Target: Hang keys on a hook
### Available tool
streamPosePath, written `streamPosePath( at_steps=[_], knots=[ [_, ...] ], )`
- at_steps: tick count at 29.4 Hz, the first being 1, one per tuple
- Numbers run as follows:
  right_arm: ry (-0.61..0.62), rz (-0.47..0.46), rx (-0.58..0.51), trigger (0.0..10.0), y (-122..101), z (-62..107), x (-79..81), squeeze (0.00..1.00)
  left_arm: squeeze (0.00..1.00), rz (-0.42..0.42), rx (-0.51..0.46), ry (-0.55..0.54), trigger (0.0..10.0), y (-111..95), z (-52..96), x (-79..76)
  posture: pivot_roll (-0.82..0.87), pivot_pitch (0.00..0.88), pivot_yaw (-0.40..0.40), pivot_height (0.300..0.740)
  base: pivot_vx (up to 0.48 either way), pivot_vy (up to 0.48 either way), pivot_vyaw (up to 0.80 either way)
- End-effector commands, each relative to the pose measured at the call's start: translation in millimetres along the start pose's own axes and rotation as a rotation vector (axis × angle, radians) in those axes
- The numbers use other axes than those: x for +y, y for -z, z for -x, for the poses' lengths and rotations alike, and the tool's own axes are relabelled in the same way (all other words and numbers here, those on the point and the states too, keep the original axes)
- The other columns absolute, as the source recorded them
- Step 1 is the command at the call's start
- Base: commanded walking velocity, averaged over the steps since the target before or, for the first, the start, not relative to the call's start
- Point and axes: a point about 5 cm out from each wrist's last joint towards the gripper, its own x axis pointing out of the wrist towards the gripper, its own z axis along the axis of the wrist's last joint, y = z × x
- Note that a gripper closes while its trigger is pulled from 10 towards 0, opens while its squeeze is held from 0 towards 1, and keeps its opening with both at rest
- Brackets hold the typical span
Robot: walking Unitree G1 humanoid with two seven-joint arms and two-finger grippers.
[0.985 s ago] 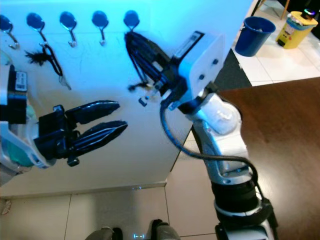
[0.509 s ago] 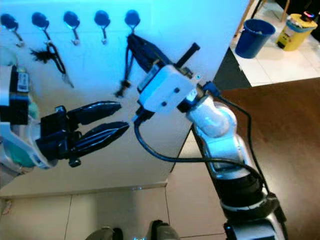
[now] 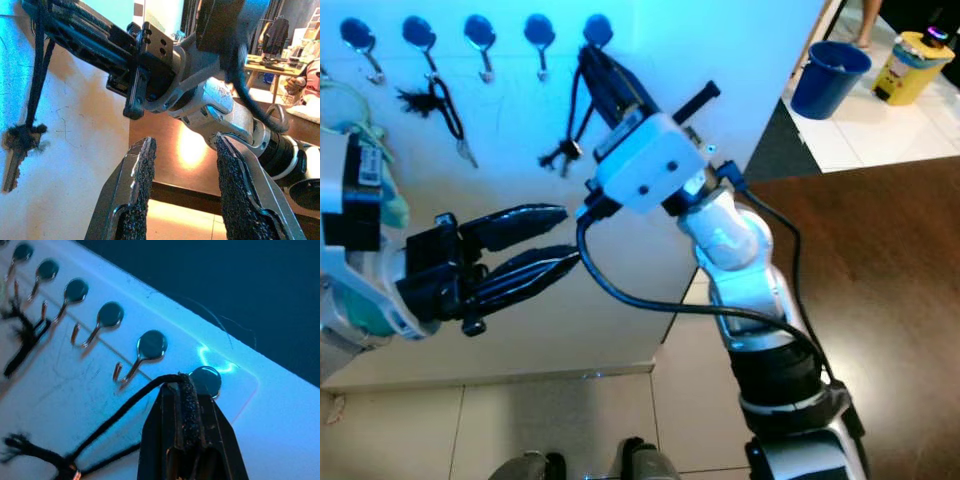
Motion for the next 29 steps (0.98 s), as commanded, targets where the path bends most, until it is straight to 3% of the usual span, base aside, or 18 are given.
streamPosePath(
  at_steps=[1, 2, 4, 7, 20, 25, 29],
  knots=[
    [0.138, -0.056, 0.0, 10.0, -1.0, 2.0, -23.9, 0.0, 0.0, 0.004, 0.002, 0.012, 10.0, 1.0, -0.4, -2.1, 0.02, 0.111, 0.075, 0.74, 0.0, 0.0, 0.0],
    [0.138, -0.056, 0.0, 10.0, -1.0, 2.0, -23.9, 0.0, 0.0, 0.004, 0.002, 0.012, 10.0, 1.0, -0.4, -2.1, 0.02, 0.111, 0.075, 0.74, 0.0, 0.0, 0.0],
    [0.19, -0.168, -0.023, 10.0, -2.5, -1.1, -27.8, 0.0, 0.0, 0.004, 0.002, 0.013, 10.0, 1.2, -0.7, -2.3, 0.02, 0.111, 0.075, 0.74, 0.0, 0.0, 0.0],
    [0.225, -0.214, -0.052, 10.0, -4.9, -5.9, -32.2, 0.0, 0.0, 0.005, 0.001, 0.014, 10.0, 1.2, -1.2, -2.7, 0.02, 0.11, 0.075, 0.74, 0.0, 0.0, 0.0],
    [0.205, -0.195, -0.087, 10.0, -8.6, -17.1, -33.5, 0.0, 0.0, 0.006, -0.003, 0.016, 10.0, 1.1, -2.4, -4.2, 0.02, 0.112, 0.071, 0.74, 0.0, 0.0, 0.0],
    [0.156, -0.168, -0.062, 10.0, -4.8, -20.3, -27.4, 0.0, 0.0, 0.006, -0.004, 0.015, 10.0, 0.7, -2.6, -4.5, 0.02, 0.114, 0.069, 0.74, 0.0, 0.0, 0.0],
    [0.049, -0.147, -0.044, 10.0, -1.4, -18.3, -12.7, 0.0, 0.0, 0.006, -0.005, 0.014, 10.0, 0.5, -2.5, -4.6, 0.02, 0.115, 0.069, 0.74, 0.0, 0.0, 0.0]
  ],
)
